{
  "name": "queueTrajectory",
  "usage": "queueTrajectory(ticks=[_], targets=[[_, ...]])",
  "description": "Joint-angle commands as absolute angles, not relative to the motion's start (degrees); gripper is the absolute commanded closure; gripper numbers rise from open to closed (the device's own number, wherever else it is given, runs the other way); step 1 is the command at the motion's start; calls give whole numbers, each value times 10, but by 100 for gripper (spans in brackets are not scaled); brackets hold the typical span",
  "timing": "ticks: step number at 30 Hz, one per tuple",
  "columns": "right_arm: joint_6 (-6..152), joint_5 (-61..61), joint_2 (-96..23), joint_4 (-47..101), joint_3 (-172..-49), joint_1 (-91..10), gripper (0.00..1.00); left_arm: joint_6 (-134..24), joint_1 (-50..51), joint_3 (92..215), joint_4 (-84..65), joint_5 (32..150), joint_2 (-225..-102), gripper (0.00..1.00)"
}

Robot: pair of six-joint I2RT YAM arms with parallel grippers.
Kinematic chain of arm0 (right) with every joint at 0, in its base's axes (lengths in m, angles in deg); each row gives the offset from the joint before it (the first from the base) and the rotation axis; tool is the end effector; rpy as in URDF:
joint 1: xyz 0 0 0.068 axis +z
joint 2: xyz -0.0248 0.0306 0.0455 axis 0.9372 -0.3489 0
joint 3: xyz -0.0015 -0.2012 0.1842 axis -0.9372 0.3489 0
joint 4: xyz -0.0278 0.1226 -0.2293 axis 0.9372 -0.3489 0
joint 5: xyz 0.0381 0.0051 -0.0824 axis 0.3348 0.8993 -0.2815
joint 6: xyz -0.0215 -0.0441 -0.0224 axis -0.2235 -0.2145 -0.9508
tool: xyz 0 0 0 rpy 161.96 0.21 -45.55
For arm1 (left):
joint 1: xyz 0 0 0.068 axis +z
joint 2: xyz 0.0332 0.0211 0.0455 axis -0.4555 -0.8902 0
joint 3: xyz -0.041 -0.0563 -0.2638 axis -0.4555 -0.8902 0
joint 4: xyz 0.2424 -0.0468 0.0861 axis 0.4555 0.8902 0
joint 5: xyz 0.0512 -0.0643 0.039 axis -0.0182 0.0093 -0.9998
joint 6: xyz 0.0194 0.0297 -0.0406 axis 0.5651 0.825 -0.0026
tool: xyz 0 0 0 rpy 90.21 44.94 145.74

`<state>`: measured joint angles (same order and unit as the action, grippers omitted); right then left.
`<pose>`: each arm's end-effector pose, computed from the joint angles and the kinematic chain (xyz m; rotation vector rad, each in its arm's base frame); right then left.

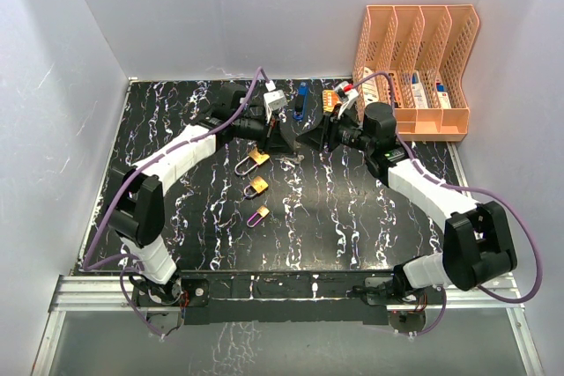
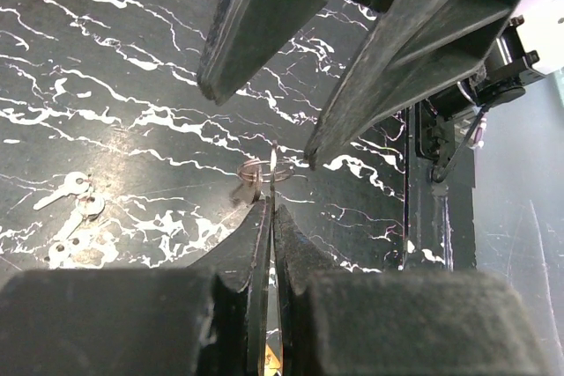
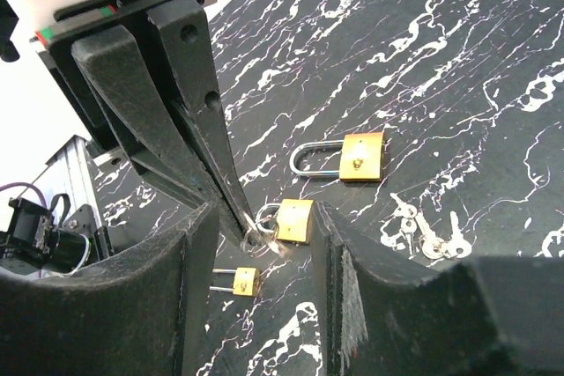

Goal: Unlock with the key

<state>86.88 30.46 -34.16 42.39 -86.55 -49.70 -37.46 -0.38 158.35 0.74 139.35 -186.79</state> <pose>0.2866 0.1270 0.2950 -0.4910 1.7970 1.0910 0.3342 -0.2074 0.2897 1.1588 1.7094 -1.2524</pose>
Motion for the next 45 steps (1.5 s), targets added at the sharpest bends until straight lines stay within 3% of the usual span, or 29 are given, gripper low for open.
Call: queueTrajectory(ticks=[1, 21, 30, 36, 39, 42, 45], targets=[[863, 329, -349, 472, -872, -496, 57, -369, -4, 1614, 14, 1439, -1870, 100], [858, 355, -366, 471, -869, -491, 75, -370, -5, 1634, 23, 1455, -1884, 100], [849, 353, -369, 458, -870, -491, 86, -367, -5, 1637, 26, 1461, -1880, 100], [848, 353, -369, 453, -870, -491, 100, -364, -5, 1641, 32, 1460, -1877, 100], [851, 348, -367, 451, -870, -491, 100, -381, -5, 1636, 17, 1437, -1872, 100], [863, 328, -362, 451, -867, -491, 100, -395, -5, 1623, 4, 1397, -1863, 76], [874, 293, -355, 454, -859, -492, 100, -409, -1, 1600, -13, 1359, -1847, 65]])
